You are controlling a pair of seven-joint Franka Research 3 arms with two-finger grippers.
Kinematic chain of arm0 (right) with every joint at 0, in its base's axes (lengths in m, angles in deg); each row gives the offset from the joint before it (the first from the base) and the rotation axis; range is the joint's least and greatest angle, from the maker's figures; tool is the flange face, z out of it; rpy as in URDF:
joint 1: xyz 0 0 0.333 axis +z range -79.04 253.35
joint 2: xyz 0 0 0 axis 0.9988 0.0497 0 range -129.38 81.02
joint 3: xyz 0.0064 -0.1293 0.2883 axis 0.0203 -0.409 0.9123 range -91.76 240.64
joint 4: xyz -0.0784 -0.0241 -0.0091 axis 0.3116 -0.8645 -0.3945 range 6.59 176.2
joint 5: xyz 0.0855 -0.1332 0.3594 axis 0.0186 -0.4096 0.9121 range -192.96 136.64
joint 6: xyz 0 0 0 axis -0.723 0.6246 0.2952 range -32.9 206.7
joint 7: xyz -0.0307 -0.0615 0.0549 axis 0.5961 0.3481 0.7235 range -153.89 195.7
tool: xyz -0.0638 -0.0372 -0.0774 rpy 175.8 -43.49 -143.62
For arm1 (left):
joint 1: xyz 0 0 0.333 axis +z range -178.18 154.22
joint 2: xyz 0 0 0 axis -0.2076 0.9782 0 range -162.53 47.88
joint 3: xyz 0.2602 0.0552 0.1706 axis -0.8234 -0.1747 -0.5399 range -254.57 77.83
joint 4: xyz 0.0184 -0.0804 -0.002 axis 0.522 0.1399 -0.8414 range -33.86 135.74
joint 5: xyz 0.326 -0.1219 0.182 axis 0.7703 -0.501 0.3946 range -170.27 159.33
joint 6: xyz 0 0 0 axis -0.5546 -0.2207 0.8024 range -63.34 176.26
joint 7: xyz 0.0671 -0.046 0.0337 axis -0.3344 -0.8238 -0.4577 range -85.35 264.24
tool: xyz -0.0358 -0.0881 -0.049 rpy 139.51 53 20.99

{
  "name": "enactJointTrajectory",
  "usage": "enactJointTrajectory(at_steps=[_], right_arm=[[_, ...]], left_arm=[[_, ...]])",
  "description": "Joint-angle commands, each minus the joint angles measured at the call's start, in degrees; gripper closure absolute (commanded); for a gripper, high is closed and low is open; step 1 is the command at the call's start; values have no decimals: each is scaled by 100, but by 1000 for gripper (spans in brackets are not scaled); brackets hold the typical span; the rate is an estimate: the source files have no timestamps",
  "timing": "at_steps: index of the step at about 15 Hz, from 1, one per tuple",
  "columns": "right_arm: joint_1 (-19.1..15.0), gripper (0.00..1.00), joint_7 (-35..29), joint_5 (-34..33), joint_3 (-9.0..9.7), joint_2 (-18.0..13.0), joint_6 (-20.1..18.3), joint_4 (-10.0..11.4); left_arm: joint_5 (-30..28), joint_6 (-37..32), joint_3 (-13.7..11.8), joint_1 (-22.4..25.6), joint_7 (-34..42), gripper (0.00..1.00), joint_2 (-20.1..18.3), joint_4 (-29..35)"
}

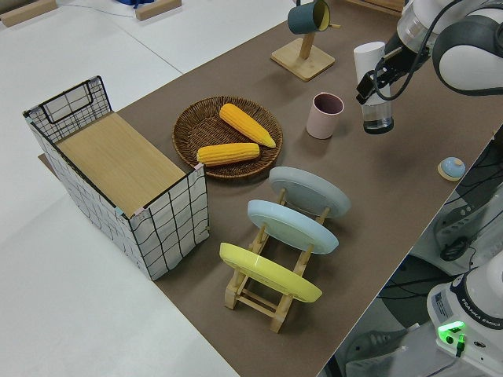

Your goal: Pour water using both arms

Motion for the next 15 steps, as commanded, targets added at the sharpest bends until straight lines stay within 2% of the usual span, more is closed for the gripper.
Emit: enactJointTrajectory(at_steps=[1,3,5,15], right_arm=[[-337,13,123,230,-104,-354,-62,190],[-504,13,246,459,-104,-389,-238,33],[-513,13,317,478,-113,-433,-326,-82],[-417,13,273,460,-7,-670,-318,-100]], left_arm=[[-36,429,-63,-241,-85,1000,-80,290],[-45,447,-63,-294,-85,1000,25,290],[-54,534,-63,-302,-85,1000,122,290],[-45,763,6,-355,-94,1000,816,159]])
